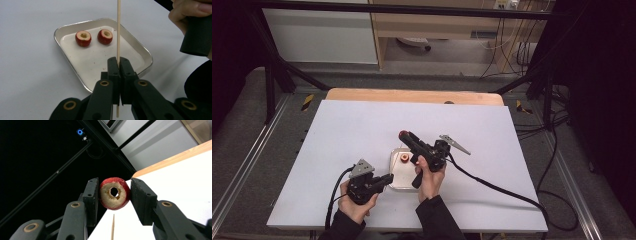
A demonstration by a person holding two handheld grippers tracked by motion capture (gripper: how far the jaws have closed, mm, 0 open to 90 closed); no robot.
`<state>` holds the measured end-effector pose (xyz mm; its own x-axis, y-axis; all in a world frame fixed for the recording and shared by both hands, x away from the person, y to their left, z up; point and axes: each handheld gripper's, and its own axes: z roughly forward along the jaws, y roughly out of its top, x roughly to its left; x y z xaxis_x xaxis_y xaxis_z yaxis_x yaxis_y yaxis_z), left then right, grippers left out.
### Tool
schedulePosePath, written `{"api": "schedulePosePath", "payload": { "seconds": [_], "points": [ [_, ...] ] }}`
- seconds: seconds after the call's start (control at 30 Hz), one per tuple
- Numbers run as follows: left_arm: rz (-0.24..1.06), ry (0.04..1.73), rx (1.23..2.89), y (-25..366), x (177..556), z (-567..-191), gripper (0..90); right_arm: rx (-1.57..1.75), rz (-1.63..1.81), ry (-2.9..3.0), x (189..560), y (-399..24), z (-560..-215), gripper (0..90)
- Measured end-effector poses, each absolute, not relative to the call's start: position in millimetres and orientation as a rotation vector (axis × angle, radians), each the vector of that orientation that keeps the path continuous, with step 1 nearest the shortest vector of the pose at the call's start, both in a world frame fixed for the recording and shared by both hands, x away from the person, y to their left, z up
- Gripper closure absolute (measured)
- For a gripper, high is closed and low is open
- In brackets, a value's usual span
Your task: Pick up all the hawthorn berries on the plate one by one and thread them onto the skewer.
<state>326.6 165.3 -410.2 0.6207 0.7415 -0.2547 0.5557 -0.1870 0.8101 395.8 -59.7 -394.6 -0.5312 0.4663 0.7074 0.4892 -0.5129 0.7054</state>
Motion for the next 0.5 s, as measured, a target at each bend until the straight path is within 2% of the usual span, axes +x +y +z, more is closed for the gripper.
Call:
{"api": "schedulePosePath", "payload": {
  "seconds": [0.5],
  "points": [
    [0.218,1.051,1.838,167.6,327.4,-409.4,88.4,-1.494,-2.275,-1.509,393.9,-56.0,-400.9,60.1]
  ]
}}
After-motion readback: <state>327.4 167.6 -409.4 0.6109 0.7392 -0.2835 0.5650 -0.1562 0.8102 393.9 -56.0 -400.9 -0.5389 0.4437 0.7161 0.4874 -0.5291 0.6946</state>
